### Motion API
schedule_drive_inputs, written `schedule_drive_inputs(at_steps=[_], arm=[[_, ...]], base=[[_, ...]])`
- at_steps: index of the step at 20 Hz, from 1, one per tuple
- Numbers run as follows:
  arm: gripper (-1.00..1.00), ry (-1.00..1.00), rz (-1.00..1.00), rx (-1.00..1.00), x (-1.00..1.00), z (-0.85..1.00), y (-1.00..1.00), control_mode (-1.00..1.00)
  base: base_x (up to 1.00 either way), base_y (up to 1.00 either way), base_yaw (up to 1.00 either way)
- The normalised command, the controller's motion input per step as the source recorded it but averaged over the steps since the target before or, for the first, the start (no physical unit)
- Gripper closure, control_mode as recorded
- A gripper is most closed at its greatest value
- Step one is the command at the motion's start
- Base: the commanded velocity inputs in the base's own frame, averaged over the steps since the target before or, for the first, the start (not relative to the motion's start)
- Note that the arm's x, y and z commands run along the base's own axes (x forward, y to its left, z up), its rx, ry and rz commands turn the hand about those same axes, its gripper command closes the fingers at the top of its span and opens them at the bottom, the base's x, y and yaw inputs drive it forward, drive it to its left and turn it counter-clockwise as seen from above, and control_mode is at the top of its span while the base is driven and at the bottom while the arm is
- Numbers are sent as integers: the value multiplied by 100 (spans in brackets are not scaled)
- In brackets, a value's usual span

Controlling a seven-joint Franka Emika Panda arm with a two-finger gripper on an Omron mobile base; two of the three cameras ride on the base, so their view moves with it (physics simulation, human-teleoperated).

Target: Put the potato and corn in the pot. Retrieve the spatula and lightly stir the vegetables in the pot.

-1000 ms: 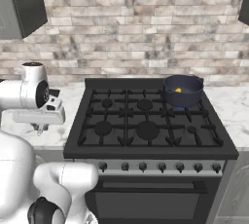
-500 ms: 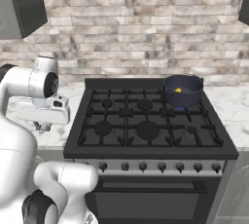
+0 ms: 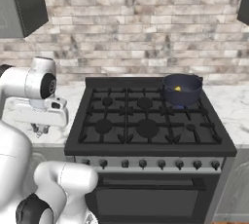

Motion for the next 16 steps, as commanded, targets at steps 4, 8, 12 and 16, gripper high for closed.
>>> schedule_drive_inputs(at_steps=[4,8,12,16], arm=[[100,0,0,0,0,0,0,100],[100,0,0,0,0,0,0,100],[100,0,0,0,0,0,0,100],[100,0,0,0,0,0,0,100]], base=[[-36,-71,-2],[0,-100,-2],[16,-100,-2],[19,-100,0]])
